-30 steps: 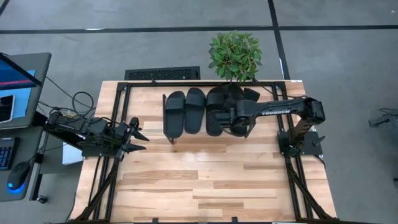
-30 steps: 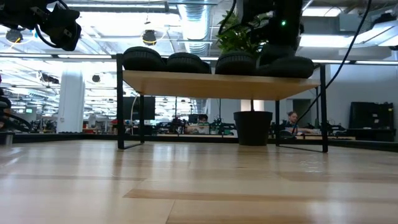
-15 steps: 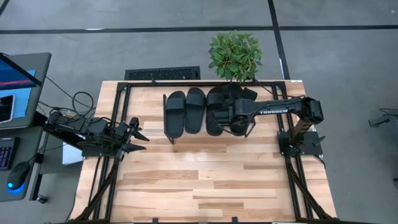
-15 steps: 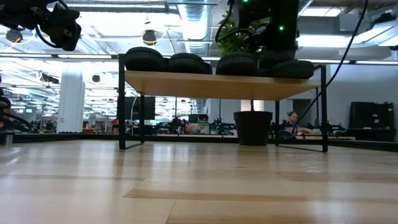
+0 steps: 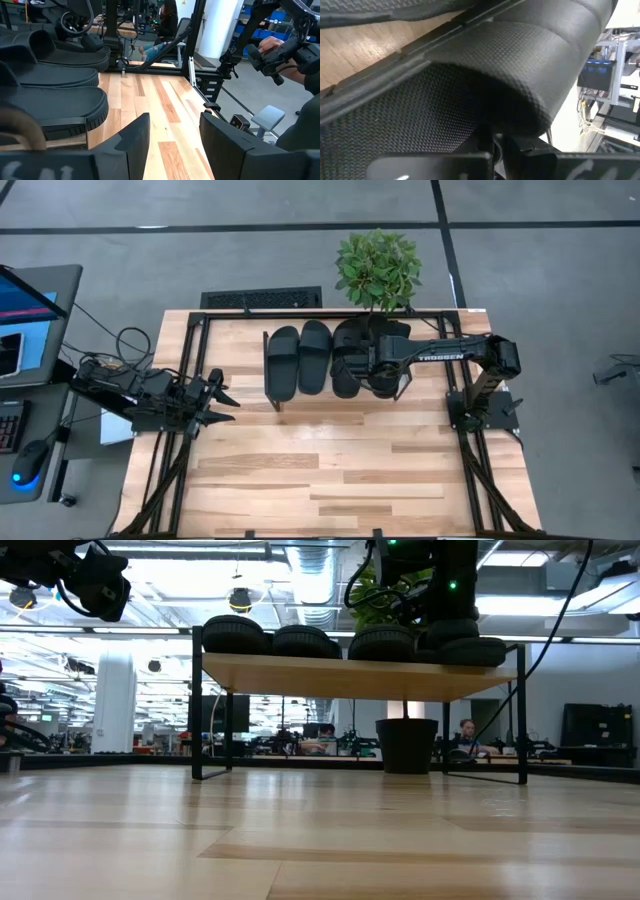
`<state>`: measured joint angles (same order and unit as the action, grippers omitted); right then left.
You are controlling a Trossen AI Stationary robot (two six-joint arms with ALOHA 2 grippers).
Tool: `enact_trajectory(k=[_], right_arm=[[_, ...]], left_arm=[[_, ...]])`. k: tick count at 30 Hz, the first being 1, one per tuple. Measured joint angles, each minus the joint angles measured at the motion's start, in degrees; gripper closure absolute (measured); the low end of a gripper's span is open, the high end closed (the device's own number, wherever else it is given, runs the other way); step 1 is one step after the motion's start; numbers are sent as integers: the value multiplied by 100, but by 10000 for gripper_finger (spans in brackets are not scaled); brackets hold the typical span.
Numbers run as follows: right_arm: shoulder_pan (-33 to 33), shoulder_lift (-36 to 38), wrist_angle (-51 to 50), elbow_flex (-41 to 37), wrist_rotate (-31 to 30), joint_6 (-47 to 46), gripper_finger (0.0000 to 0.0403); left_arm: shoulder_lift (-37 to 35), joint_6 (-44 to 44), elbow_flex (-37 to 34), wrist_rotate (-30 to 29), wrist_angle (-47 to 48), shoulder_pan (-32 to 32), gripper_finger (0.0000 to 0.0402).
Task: Pick and place slides into the shelf
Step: Put the black slide on the shelf
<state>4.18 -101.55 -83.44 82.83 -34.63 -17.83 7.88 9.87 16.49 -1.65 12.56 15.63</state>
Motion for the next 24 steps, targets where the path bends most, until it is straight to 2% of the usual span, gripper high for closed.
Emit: enact_trajectory(k=[8, 18, 24], right_arm=[[58, 12, 281, 0, 126, 450, 402], [8, 12, 197, 0, 107, 290, 401], [-102, -25, 9, 98, -48, 124, 355]], left_arm=[[0, 11, 0, 0, 0, -1, 242], [0, 46, 0, 142, 4, 0, 242], [0, 46, 0, 140, 4, -1, 242]])
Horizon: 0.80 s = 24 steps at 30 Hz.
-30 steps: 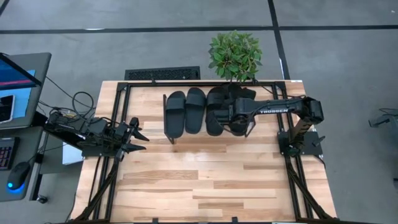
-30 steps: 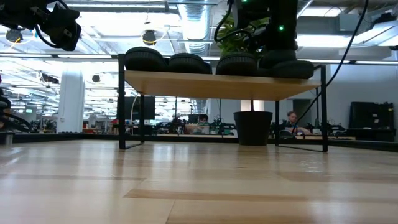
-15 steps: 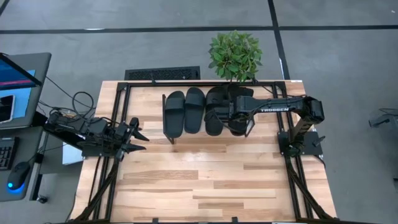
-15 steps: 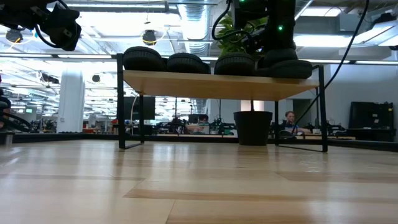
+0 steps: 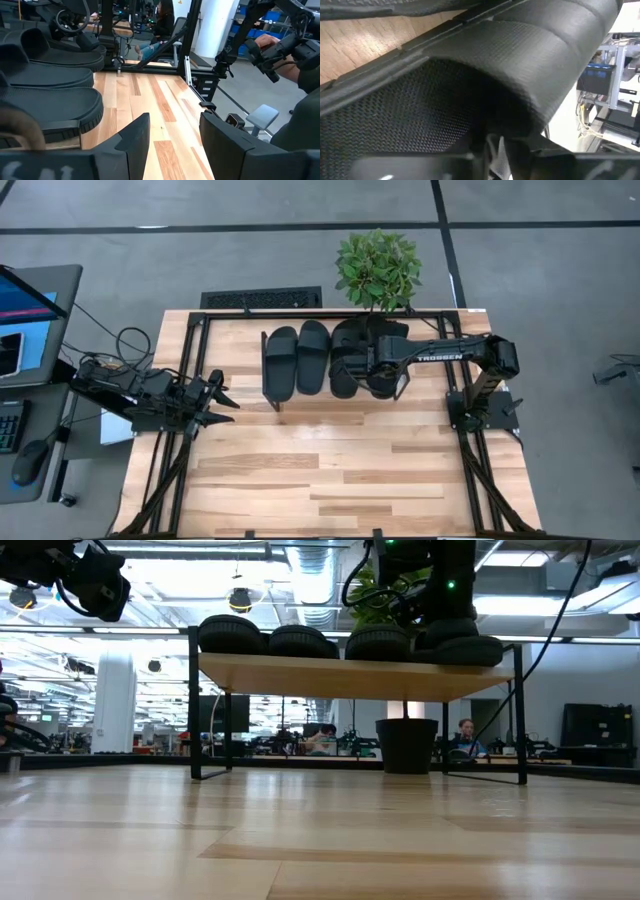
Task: Pick and place slides into the shelf
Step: Put the black slide on the shelf
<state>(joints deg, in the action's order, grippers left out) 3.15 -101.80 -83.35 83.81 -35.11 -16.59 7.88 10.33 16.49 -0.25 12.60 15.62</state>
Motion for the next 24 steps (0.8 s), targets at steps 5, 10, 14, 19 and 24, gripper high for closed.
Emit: enact_trajectory(k=[5, 10, 14, 19, 24], right_arm=[[-4, -15, -62, 105, -33, 40, 320], [-6, -27, -137, 182, -35, 75, 286], [-6, -48, -302, 339, 6, 53, 250], [-22, -69, -564, 633, 129, -11, 205], [-106, -78, -633, 878, 303, -9, 173]], left_arm=[[0, -2, 0, -2, 0, 0, 242], [0, -4, 0, -2, 0, 0, 242], [0, -4, 0, -4, 0, 0, 242], [0, -7, 0, -7, 0, 0, 242], [0, -9, 0, -7, 2, 2, 242]])
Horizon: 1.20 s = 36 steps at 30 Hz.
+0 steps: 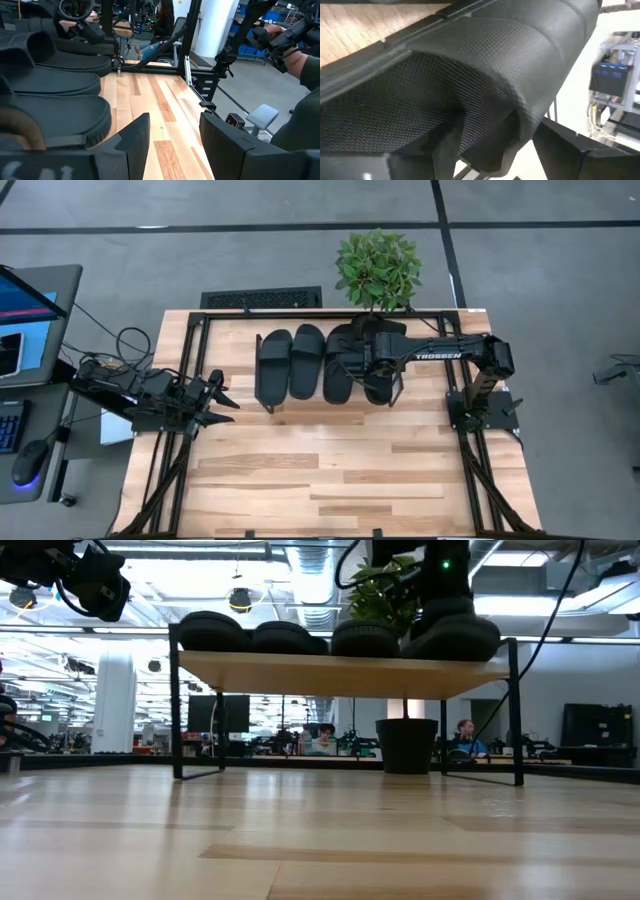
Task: Pick and place slides into the shelf
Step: Put the black slide on the shelf
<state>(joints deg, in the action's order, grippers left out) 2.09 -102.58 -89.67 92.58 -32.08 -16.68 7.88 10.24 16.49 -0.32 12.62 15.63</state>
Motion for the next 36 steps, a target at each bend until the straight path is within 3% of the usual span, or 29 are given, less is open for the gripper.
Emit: enact_trajectory(k=[16, 28, 36], right_arm=[[-173, 0, -27, 95, -35, 21, 146], [-171, 10, -39, 104, -113, 35, 99], [-208, 13, -31, 106, -120, 263, 97]], left_arm=[[-1, -2, 0, -4, 51, -1, 242], [0, -2, 0, -7, 47, -2, 242], [0, -4, 0, -7, 44, -2, 242]])
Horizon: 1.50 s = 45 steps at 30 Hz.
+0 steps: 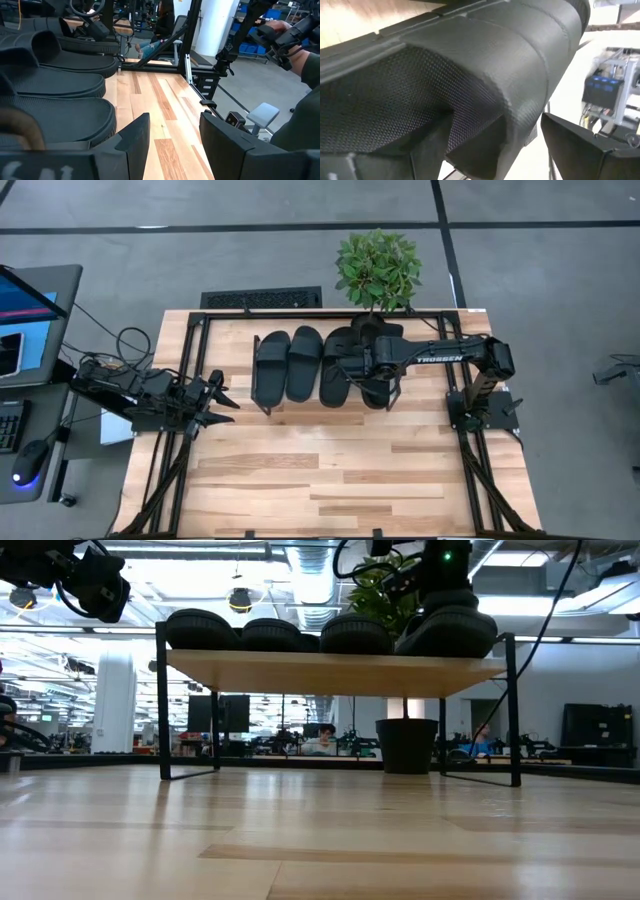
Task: Pick and place slides into the shelf
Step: Put the black slide on the shelf, then adjust the black slides on the shelf
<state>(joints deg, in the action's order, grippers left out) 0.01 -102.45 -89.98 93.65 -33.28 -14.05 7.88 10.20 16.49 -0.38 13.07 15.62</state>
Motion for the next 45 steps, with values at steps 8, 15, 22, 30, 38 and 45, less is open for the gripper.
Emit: enact_trajectory(k=[8, 15, 22, 30, 38, 45], right_arm=[[-163, 2, 1, 4, -45, 243, 97], [-177, 237, 45, -3, 11, 216, 96], [-287, 649, 189, -4, -29, 205, 96], [-462, 802, 162, -2, 47, 204, 96], [-716, 804, 0, -2, 50, 201, 96], [-971, 1237, -1, -2, -101, 30, 97]], left_arm=[[-1, -4, 0, 0, 1, 0, 242], [-2, -5, 0, 0, 2, 0, 242], [-1, -91, 0, -7, 2, 1, 242], [0, -92, 0, -35, 2, 2, 242], [-2, -90, 0, -35, 8, 1, 242], [0, -87, 0, -33, 15, 1, 242]])
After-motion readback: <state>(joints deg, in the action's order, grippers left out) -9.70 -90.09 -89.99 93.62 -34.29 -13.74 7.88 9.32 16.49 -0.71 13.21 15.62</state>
